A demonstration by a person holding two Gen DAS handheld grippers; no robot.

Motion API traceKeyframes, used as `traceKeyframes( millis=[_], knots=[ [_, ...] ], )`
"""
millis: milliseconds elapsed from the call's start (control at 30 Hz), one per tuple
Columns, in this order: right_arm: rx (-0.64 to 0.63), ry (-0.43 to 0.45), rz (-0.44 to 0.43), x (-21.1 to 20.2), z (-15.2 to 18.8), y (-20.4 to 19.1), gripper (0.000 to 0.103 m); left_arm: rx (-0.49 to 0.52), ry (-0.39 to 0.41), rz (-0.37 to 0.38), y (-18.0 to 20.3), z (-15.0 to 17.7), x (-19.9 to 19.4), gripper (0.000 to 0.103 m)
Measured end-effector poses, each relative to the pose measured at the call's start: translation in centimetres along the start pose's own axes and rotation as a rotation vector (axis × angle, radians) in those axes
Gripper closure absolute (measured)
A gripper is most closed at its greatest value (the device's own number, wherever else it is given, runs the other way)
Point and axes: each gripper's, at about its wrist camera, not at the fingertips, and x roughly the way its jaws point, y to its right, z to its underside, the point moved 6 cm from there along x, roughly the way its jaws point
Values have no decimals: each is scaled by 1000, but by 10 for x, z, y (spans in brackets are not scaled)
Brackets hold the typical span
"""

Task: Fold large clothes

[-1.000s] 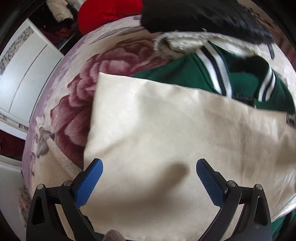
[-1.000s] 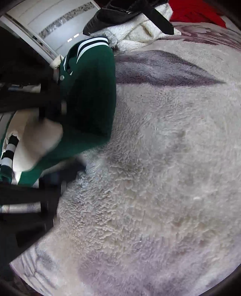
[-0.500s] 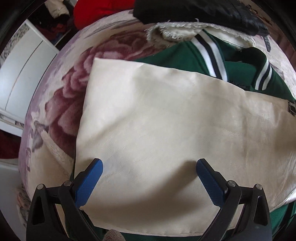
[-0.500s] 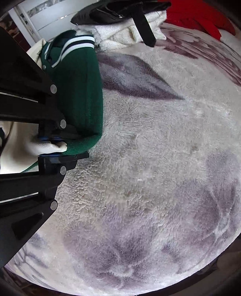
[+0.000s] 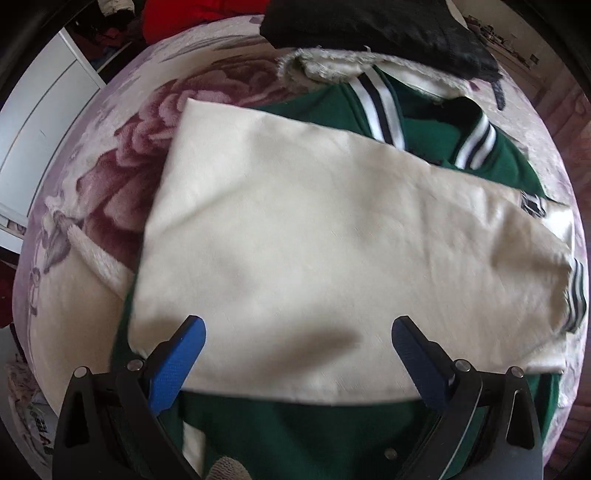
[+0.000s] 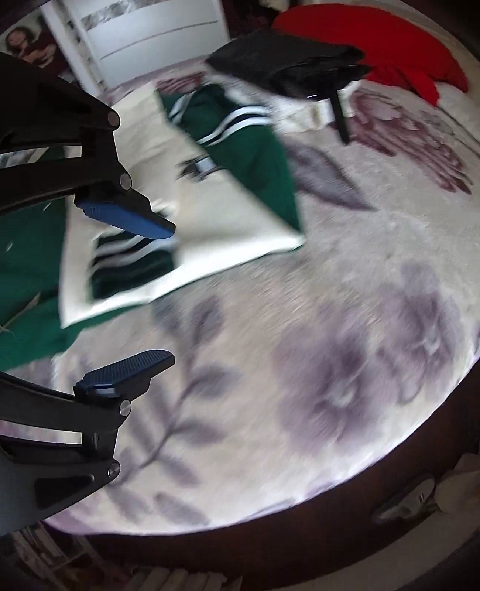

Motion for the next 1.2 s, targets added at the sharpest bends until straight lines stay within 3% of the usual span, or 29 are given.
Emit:
traceKeyframes(
  millis=[33,100,133,267,367,433,500,567,733,867,967,1133,1200],
  knots=[
    [-20,-20,21,2,18,6,36,9,-6,10,6,9,-1,0],
    [-55,-65,41,8,49,18,22,32,-17,16,17,23,-2,0],
    [-74,-90,44,16,67,24,20,44,-27,17,23,33,-1,0],
    [-115,-169,70,60,107,42,19,95,-70,-1,43,68,4,0],
    [-113,-228,29,96,126,48,20,144,-82,-27,58,91,6,0],
    [-121,-219,24,113,132,50,34,160,-88,-49,67,105,6,0],
    [-135,-165,29,117,131,51,80,159,-103,-79,74,118,6,0],
    [-101,-125,15,108,128,54,89,138,-123,-103,80,129,5,0],
    [-139,-115,-5,89,133,66,91,72,-167,-137,91,153,-9,0],
    [-205,-157,-12,86,135,63,91,57,-188,-171,108,174,-12,0],
    [-187,-189,-39,87,128,70,90,35,-204,-182,118,188,-5,0],
    [-150,-249,-89,88,121,86,89,-63,-229,-152,120,206,20,0],
    [-179,-264,-106,87,112,77,81,-87,-229,-132,119,206,25,0]
  ],
)
